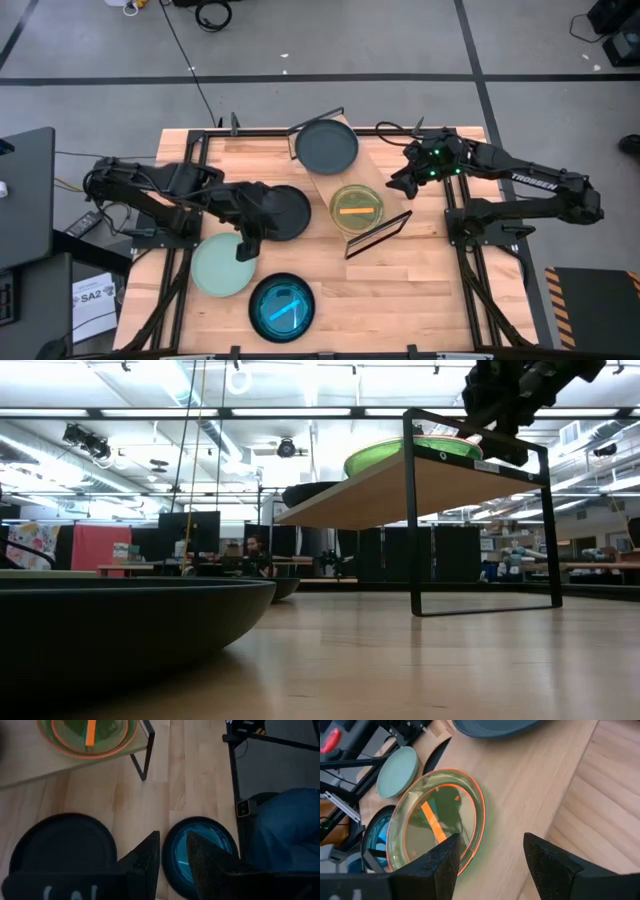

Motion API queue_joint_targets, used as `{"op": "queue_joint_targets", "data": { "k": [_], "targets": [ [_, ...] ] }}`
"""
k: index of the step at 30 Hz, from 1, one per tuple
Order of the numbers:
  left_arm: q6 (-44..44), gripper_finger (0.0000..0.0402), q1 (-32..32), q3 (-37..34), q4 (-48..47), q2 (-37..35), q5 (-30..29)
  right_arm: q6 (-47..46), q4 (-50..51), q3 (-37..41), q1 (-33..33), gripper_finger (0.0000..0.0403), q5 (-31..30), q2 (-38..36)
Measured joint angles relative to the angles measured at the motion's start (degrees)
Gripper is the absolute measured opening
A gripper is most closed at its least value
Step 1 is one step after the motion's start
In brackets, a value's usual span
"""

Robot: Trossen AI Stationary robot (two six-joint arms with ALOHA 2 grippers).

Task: Place and stack plates onto a shelf
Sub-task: Stack the top black plate on the top of the black plate on the shelf

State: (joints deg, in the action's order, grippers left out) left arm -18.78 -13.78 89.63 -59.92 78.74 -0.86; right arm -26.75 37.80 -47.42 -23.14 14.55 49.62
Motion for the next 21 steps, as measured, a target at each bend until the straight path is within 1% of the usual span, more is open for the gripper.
{"op": "queue_joint_targets", "data": {
  "k": [3,7,12,18,21],
  "targets": [
    [0.1,0.0103,-1.6,-0.1,-1.1,1.7,-2.8,0.0,0.1,0.0,0.0,0.0223,0.1,-1.1],
    [2.7,0.0103,-3.2,-0.1,-3.8,4.4,-6.7,0.0,0.3,0.0,0.2,0.0223,0.1,-1.8],
    [3.7,0.0103,-3.9,-0.1,-6.0,8.1,-7.5,2.1,2.0,0.0,0.3,0.0223,0.2,-2.1],
    [7.6,0.0103,-3.8,-0.1,-6.3,11.6,-7.6,4.0,3.6,0.0,0.3,0.0223,0.1,-2.1],
    [8.1,0.0103,-3.5,-0.1,-6.3,13.2,-8.8,4.5,3.7,0.0,0.3,0.0223,0.1,-2.4]
  ]
}}
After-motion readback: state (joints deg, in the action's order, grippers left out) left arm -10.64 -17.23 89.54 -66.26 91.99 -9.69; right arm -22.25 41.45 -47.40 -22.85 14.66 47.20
